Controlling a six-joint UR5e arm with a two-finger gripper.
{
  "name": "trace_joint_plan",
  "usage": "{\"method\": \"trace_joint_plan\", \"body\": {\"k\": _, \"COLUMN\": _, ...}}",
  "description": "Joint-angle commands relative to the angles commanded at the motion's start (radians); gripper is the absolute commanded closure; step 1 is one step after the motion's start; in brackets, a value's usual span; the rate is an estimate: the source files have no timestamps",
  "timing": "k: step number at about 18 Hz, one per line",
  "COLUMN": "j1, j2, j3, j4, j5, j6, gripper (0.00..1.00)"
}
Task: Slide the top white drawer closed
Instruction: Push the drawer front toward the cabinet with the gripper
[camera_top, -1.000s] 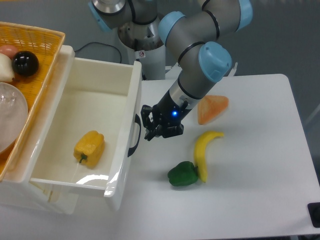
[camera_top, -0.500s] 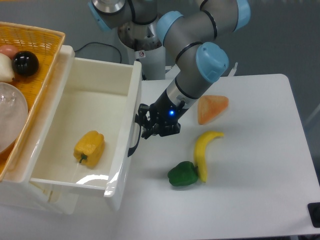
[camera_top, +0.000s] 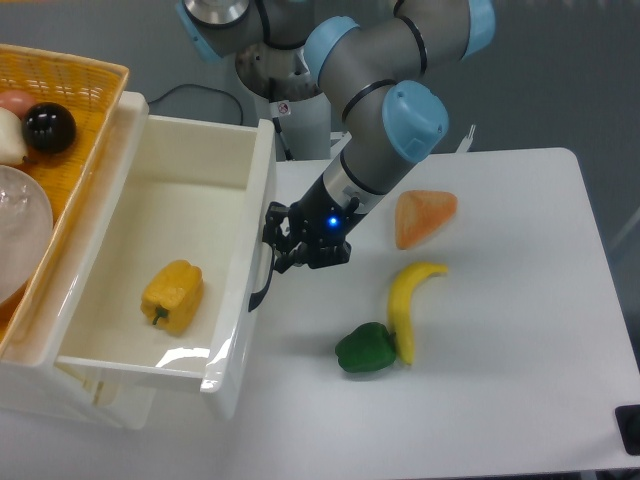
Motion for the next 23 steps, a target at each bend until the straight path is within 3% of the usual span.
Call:
{"method": "trace_joint_plan", "body": {"k": 8, "j1": 0.000, "j2": 0.002, "j3": 0.002, "j4": -0.011, "j5": 0.000, "j6": 0.000, "gripper": 0.81}}
{"method": "trace_joint_plan", "body": {"k": 11, "j1": 0.009, "j2": 0.002, "j3": 0.012, "j4": -0.011, "j5": 0.000, "j6": 0.000, "gripper": 0.61}}
{"method": "trace_joint_plan", "body": {"k": 20, "j1": 0.017, "j2": -0.008, "j3": 0.017, "j4": -0.009, "j5": 0.000, "j6": 0.000, "gripper": 0.62}}
{"method": "trace_joint_plan", "body": {"k": 23, "j1": 0.021, "j2": -0.009, "j3": 0.017, "j4": -0.009, "j5": 0.000, "j6": 0.000, "gripper": 0.69}}
